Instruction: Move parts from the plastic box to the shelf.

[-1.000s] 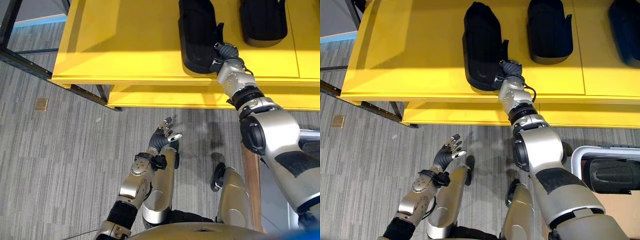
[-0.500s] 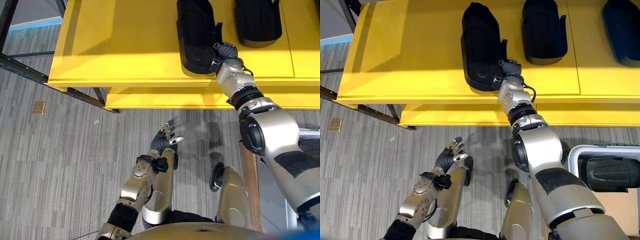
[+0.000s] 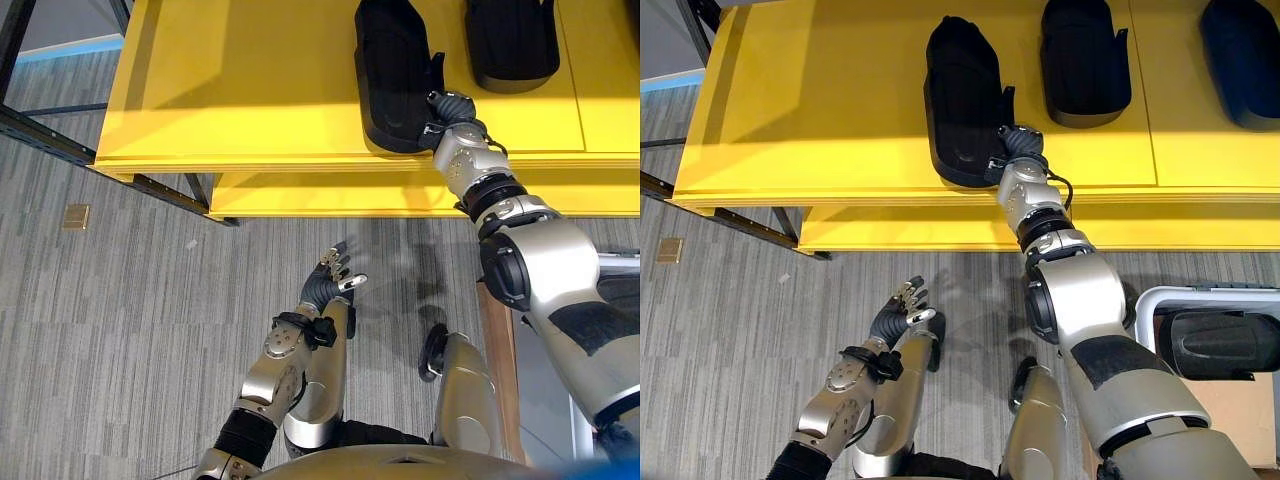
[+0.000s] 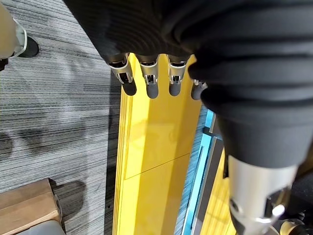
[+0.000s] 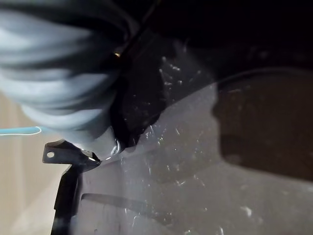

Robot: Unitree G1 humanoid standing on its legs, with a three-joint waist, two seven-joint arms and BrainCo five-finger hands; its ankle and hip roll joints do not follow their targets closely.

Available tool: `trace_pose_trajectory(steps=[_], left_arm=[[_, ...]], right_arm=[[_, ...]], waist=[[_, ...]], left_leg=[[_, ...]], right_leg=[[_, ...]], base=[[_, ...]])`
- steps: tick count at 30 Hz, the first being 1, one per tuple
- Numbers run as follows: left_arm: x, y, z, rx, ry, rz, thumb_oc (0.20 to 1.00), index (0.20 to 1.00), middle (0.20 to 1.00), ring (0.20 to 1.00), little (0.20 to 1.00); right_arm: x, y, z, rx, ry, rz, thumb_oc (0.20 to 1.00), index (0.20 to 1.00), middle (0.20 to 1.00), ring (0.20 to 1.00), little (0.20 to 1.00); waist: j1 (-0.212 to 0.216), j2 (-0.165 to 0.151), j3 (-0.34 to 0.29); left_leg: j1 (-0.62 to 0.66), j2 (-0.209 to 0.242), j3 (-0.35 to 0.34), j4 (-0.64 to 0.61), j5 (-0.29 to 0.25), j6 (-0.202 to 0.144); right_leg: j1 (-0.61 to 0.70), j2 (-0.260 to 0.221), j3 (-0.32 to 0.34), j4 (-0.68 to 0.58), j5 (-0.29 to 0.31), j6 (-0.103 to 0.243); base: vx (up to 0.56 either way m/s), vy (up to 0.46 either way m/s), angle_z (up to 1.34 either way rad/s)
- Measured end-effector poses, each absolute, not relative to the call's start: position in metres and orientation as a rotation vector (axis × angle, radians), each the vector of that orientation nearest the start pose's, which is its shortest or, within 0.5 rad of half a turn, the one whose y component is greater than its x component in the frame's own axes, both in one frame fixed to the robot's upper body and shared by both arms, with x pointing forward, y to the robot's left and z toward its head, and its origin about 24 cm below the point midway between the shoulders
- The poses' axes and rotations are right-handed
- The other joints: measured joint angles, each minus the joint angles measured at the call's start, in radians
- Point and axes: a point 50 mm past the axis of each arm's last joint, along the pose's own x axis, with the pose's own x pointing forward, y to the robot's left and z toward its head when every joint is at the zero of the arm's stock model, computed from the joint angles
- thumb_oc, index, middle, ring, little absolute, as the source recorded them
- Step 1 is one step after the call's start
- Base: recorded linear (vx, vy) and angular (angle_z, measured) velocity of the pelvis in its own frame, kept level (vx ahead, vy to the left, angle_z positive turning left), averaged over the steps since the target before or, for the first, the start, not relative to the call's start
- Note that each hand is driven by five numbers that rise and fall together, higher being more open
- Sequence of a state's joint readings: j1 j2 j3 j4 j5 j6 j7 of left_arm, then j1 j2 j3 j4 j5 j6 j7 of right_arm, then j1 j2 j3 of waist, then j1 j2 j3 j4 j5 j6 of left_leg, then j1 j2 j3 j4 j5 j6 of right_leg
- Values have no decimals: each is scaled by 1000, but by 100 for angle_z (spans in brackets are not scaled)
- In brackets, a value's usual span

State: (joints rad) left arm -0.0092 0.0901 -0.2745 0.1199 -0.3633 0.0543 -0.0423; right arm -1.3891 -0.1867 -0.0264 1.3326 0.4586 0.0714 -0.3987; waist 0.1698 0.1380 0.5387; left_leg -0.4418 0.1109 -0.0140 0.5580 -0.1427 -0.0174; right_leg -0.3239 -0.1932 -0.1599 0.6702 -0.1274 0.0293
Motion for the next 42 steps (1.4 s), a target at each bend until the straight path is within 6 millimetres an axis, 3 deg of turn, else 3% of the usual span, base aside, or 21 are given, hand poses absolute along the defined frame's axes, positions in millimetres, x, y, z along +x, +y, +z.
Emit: trace_pose_trajectory(steps=[5, 12, 15, 21, 24, 32, 33, 34, 35, 42], left_arm=[[242, 98, 6, -252, 220, -293, 1000, 1000, 1000, 1000, 1000], [245, 97, 9, -258, 208, -290, 1000, 1000, 1000, 1000, 1000], [247, 99, 11, -269, 198, -272, 1000, 1000, 1000, 1000, 1000], [247, 95, 11, -280, 197, -279, 1000, 1000, 1000, 1000, 1000], [246, 95, 11, -279, 199, -277, 1000, 1000, 1000, 1000, 1000], [243, 99, 7, -273, 215, -269, 1000, 1000, 1000, 1000, 1000], [242, 99, 6, -273, 219, -268, 1000, 1000, 1000, 1000, 1000], [242, 100, 6, -273, 219, -268, 1000, 1000, 1000, 1000, 1000], [241, 100, 6, -274, 220, -267, 1000, 1000, 1000, 1000, 1000], [235, 105, -1, -270, 247, -254, 1000, 1000, 1000, 1000, 1000]], right_arm=[[433, -143, 222, 191, 82, -323, 200, 200, 200, 200, 200], [433, -142, 235, 133, 45, -323, 200, 200, 200, 200, 200], [433, -149, 241, 128, 29, -345, 200, 200, 200, 200, 200], [433, -148, 247, 124, 33, -358, 200, 200, 200, 200, 200], [433, -151, 241, 116, 61, -375, 200, 200, 200, 200, 200], [433, -148, 256, 131, 32, -375, 200, 200, 200, 200, 200], [433, -147, 260, 128, 22, -373, 473, 473, 473, 473, 473], [433, -147, 262, 129, 18, -372, 689, 689, 689, 689, 689], [432, -146, 266, 135, 9, -369, 1000, 1000, 1000, 1000, 1000], [432, -145, 274, 245, -7, -361, 1000, 1000, 1000, 1000, 1000]], waist=[[15, 0, 0], [20, 0, 0], [45, 0, 0], [61, 1, 0], [65, 1, 0], [69, 2, -2], [67, 3, -2], [67, 3, -2], [67, 3, -2], [60, 3, -2]], left_leg=[[-7, 0, 0, 1, 1, 1], [-8, -5, 4, 0, -2, 1], [-7, -6, 5, -12, 1, 4], [-11, -10, 7, -10, 1, 5], [-14, -15, 9, 6, -8, 15], [-11, -18, 9, 6, -8, 16], [-10, -18, 9, 7, -8, 16], [-10, -18, 9, 8, -8, 16], [-10, -18, 9, 8, -8, 16], [13, -15, 7, -15, -5, 11]], right_leg=[[-1, -1, -4, -5, 1, -2], [4, -6, -4, -20, 1, -2], [9, -7, -10, -42, 1, -3], [17, -11, -19, -57, 1, -6], [18, -19, -19, -47, 1, -9], [21, -20, -19, -49, 2, -12], [22, -21, -19, -48, 2, -12], [22, -21, -19, -48, 2, -12], [22, -21, -19, -45, 2, -12], [31, -19, -19, -43, 1, -13]], base=[[14, 36, 3], [40, 63, 0], [44, 61, 2], [36, 63, 2], [25, 62, 4], [15, 49, 0], [25, 65, -2], [18, 53, 0], [11, 36, 1], [5, 1, -1]])
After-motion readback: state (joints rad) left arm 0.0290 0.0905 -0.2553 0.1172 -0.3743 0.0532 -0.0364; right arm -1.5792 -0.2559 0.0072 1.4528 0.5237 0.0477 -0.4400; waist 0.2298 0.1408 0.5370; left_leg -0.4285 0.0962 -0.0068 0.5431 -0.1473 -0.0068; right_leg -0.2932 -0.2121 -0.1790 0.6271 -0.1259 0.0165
